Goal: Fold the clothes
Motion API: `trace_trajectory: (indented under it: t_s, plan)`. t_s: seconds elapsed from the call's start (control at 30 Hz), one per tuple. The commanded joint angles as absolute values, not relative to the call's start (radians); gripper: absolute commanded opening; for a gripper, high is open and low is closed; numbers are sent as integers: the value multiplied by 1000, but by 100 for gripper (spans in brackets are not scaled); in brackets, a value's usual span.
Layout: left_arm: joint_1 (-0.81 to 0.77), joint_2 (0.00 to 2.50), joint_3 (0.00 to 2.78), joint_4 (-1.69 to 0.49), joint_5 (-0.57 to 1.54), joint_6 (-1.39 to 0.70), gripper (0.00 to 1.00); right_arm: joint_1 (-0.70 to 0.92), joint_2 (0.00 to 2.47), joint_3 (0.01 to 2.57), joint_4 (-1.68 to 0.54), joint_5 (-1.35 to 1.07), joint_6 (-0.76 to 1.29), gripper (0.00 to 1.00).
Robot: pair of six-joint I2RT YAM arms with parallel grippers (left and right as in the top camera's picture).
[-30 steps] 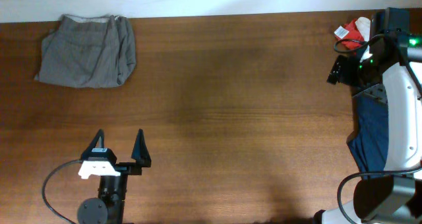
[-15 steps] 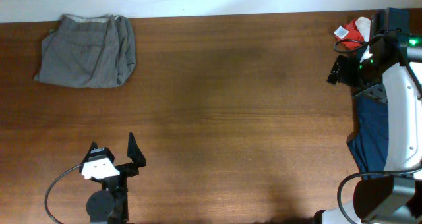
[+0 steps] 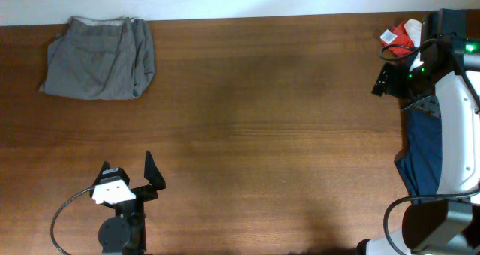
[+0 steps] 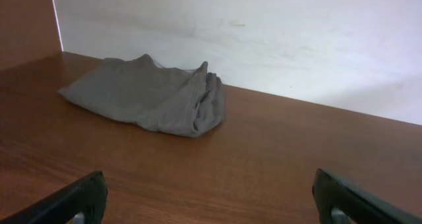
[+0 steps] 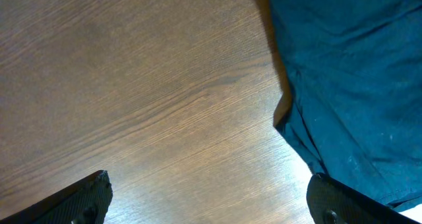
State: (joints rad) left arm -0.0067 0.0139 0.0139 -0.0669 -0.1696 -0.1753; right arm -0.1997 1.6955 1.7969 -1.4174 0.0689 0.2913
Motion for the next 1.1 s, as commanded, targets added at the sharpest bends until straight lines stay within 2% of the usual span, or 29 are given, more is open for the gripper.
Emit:
trace_trajectory:
  t_s: [0.0, 0.57, 0.9, 1.07]
  plan:
    - [-12, 5, 9, -65, -180, -162, 99, -204, 1696, 1795, -1418, 71, 293, 98]
    - [-12, 5, 9, -65, -180, -162, 99, -202, 1645, 1795, -1418, 71, 293, 98]
    - [-12, 5, 9, -65, -181, -162, 99, -202, 1119, 1795, -1418, 71, 293, 99]
    - [-12, 5, 9, -65, -181, -162, 99, -202, 939, 1787, -1418, 71, 293, 98]
